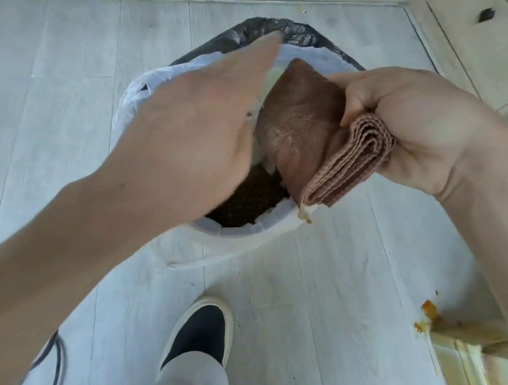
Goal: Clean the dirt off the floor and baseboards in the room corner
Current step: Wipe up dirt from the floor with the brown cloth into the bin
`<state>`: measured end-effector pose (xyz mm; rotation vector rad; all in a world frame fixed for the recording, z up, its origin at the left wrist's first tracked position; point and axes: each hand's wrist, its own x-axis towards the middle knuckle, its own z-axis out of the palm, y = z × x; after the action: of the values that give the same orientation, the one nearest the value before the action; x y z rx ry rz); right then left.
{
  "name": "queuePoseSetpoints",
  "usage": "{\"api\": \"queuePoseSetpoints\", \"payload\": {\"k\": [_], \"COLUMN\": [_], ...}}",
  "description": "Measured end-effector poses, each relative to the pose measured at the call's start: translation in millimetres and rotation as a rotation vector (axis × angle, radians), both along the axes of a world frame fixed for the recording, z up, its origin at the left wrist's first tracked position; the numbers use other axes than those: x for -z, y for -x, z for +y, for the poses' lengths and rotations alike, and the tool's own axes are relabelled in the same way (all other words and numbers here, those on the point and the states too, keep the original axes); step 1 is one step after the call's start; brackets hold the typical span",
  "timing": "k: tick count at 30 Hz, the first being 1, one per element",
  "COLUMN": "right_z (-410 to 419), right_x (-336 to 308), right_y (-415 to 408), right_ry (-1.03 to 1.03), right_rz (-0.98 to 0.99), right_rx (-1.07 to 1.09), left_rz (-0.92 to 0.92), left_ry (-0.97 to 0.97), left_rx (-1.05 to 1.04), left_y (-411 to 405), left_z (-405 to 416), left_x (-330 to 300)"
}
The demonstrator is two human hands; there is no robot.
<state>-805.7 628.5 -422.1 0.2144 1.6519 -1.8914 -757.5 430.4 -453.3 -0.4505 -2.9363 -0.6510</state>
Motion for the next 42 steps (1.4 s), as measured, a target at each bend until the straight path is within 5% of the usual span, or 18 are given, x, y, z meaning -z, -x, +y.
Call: {"api": "queuePoseSetpoints", "payload": {"k": [4,7,10,14,16,20,23,25,32,37,42], "right_z": [2.4,5.5,13.4,24.3,31.2,42.2,40.7,41.5,88.3,123.5,124.8], "right_x": [-4.3,-5.9,-8.9,-9.7,-7.8,3.2,2.6,4.0,50.1,129.3,207.2], "right_y": [-6.9,-10.9,-15.4,-31.0,-38.5,-44.5,-44.8,-47.4,-125.4,-249.5,-387.2], "right_ry": [-0.032,-0.019,-0.037,0.088,0.056,-0.018,0.004,0.070,0.399,0.172,-0.446], "right_rz": [0.028,0.049,0.088,0.096,0.106,0.141,0.155,0.177,0.155,-0.029,-0.218], "right_rx": [0.023,0.062,0.130,0.192,0.209,0.319,0.378,0.422,0.474,0.780,1.116], "left_rz": [-0.165,0.011,-0.117,0.058,-0.004,0.105,-0.074,-0.065,0.075,-0.213,-0.481], "left_ry": [0.188,0.046,0.144,0.154,0.272,0.117,0.372,0.252,0.002,-0.088,-0.093], "left_rx": [-0.024,0.030,-0.010,0.078,0.051,0.122,0.139,0.034,0.510,0.741,0.542], "left_y": [-1.9,-4.9,-12.5,-20.2,-22.0,-27.8,-26.3,-19.7,-74.8,-129.5,-141.6], "left_z": [2.1,6.2,9.1,18.7,22.9,36.6,37.0,37.4,104.3,125.3,97.0], "left_x": [5.7,-1.8,3.8,0.3,4.4,-3.5,0.1,-3.5,31.7,94.3,125.5]}}
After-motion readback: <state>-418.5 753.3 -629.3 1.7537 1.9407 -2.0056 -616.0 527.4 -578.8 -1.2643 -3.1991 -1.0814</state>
